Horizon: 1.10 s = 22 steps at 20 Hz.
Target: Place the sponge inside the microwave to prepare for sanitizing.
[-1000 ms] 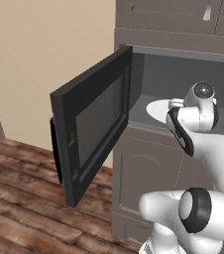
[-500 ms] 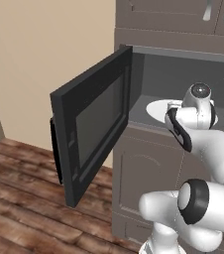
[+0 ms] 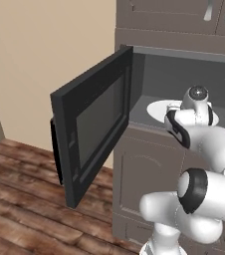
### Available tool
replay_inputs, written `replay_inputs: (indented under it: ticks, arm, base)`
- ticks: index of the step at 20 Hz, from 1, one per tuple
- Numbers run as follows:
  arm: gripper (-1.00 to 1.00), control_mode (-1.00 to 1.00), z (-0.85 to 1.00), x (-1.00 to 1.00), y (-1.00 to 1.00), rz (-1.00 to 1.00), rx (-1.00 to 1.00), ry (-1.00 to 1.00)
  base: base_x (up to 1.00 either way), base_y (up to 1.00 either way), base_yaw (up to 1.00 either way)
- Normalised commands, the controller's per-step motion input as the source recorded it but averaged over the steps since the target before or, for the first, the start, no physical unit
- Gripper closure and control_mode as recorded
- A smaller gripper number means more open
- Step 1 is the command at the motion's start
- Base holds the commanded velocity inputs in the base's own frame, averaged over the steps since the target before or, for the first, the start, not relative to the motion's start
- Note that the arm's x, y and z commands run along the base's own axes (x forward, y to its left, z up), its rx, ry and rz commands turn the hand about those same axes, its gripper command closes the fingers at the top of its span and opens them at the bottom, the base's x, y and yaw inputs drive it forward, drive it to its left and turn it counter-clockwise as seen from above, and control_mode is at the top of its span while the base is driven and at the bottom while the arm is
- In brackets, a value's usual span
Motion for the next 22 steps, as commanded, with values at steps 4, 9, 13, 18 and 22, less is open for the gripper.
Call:
replay_inputs:
  ticks: [4,9,13,18,22]
  arm:
    - [1.0,-1.0,-0.08,0.21,-0.14,0.0,0.0,0.0]
    - [1.0,-1.0,-0.07,0.19,-0.12,0.0,0.0,0.0]
    - [1.0,-1.0,-0.1,0.21,-0.12,0.0,0.0,0.0]
    - [1.0,-1.0,-0.12,0.24,-0.16,0.0,0.0,0.0]
    - [1.0,-1.0,-0.09,0.28,-0.14,0.0,0.0,0.0]
  base:
    - [0.0,0.0,0.0]
    - [0.0,0.0,0.0]
    - [0.0,0.0,0.0]
    - [0.0,0.0,0.0]
    - [0.0,0.0,0.0]
